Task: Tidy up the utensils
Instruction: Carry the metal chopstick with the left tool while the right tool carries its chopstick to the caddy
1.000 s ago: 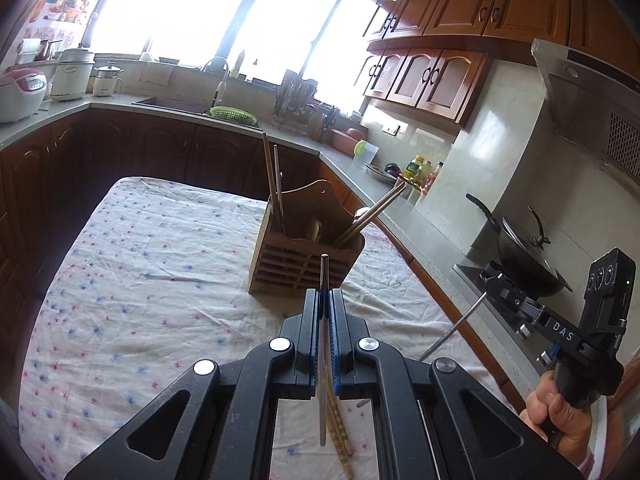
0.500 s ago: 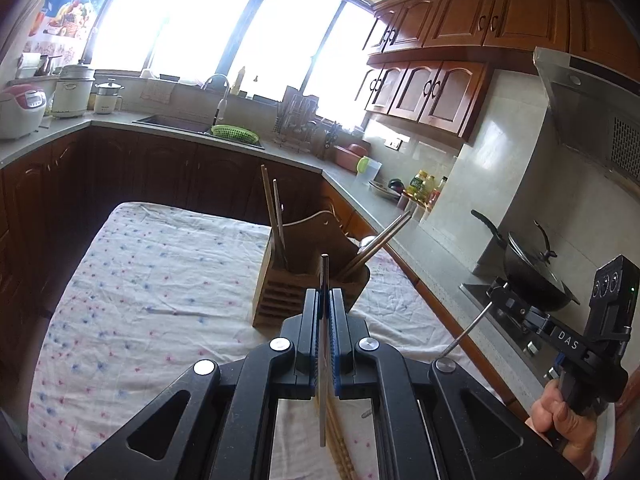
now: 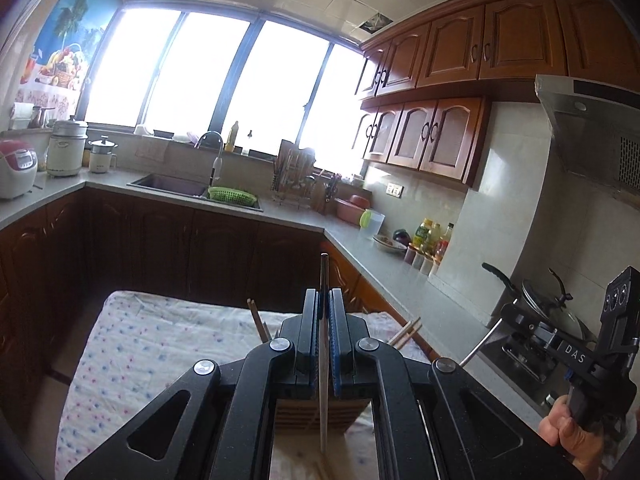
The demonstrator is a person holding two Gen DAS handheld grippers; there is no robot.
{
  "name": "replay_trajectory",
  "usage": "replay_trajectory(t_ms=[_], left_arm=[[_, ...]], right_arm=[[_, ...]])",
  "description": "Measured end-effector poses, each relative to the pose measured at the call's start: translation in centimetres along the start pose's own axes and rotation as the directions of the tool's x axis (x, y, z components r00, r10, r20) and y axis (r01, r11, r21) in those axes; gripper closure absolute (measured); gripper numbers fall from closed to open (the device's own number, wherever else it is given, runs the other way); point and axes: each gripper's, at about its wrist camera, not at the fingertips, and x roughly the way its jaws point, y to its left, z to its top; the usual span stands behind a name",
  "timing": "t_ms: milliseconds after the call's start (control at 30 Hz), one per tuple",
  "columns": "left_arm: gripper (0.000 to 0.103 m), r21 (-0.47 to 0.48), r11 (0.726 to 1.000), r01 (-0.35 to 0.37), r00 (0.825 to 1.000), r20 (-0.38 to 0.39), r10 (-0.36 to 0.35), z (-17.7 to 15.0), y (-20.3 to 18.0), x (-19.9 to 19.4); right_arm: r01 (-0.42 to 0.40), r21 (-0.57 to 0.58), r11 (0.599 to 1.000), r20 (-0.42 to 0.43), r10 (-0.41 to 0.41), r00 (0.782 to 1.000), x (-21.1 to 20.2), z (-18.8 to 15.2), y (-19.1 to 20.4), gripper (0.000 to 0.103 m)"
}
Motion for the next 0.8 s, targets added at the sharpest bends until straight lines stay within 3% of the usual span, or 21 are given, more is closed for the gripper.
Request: replay_trajectory(t_ms=[333,800], left_arm=[[0.100,-0.029,0.998,-0.058,0.998,0.035,0.060,0.6,1.9,7.0],[0.100,-0.052,0.994,-0.093,0.996,-0.020,0.092,-6.2,3.6,12.8]], right_arm=[[0.050,-0.008,0.999,0.035,-0.050,0.998,5.5,2.3,-0.3,0.099],[0.077,0.037,0.996,-0.061,-0.074,0.995,10.2,-3.0,-2.7,0.099]])
